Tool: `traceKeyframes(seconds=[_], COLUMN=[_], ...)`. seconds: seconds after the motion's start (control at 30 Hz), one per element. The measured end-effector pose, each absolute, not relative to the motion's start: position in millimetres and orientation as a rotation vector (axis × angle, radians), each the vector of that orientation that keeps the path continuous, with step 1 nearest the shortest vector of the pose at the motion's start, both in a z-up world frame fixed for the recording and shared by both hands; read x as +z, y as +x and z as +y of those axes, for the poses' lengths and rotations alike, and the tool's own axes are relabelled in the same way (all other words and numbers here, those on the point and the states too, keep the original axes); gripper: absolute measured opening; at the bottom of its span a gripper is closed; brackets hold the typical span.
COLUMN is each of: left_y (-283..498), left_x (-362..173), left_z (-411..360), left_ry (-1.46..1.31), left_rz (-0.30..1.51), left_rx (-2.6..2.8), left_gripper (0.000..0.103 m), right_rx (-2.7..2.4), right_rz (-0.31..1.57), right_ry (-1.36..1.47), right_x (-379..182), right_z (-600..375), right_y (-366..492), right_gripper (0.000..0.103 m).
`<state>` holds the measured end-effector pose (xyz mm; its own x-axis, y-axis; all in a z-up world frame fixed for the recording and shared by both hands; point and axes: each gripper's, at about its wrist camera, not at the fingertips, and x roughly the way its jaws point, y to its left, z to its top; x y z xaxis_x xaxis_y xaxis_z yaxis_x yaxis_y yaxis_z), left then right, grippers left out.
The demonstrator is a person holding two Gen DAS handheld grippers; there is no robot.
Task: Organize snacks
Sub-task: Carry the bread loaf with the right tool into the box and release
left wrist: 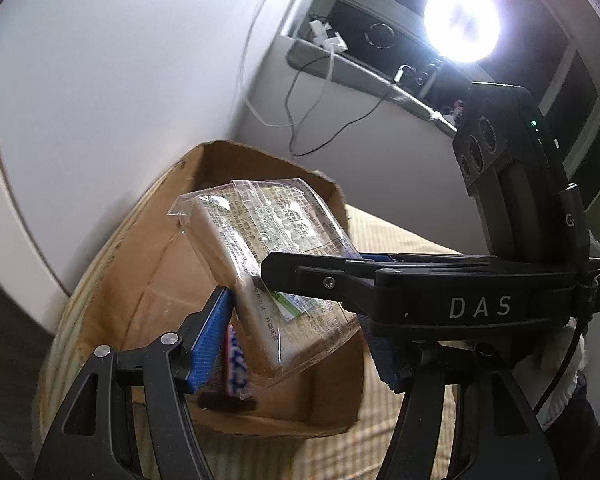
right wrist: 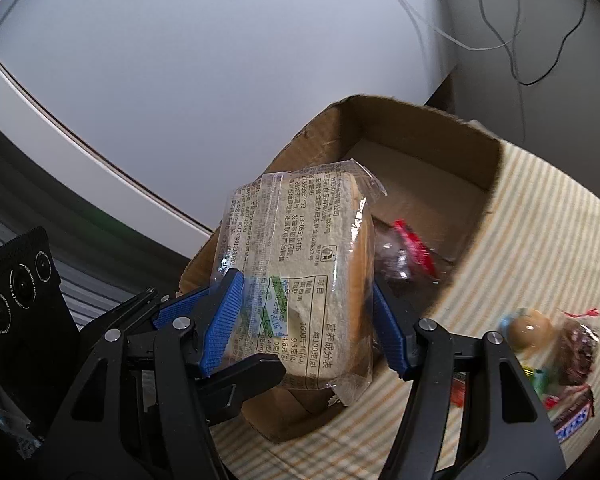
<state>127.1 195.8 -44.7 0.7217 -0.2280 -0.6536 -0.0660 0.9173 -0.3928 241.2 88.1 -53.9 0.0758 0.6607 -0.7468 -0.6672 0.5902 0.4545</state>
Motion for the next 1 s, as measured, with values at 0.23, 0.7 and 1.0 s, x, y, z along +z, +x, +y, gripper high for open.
traceKeyframes(seconds=[0.23,0.7,1.0], left_y=[128,121,112], left_x=[-51,-48,-34], left_z=[203,200,172], left_ry=[-0.418,-0.357,-0.283], left_rz=[0.781,0.776,0.724], left_rx=[-0.079,-0.032,-0.055], left_gripper=[0.063,0.063,0.063], right_rx=[0.993,0.916,0.841], right_rz=[1.139,1.070,0.948], right_ry=[-0.041,-0.061,-0.075], right_x=[-60,-44,-28], right_z=[102,86,31], right_y=[239,240,225], right_gripper=[0.066,0.070,0.070])
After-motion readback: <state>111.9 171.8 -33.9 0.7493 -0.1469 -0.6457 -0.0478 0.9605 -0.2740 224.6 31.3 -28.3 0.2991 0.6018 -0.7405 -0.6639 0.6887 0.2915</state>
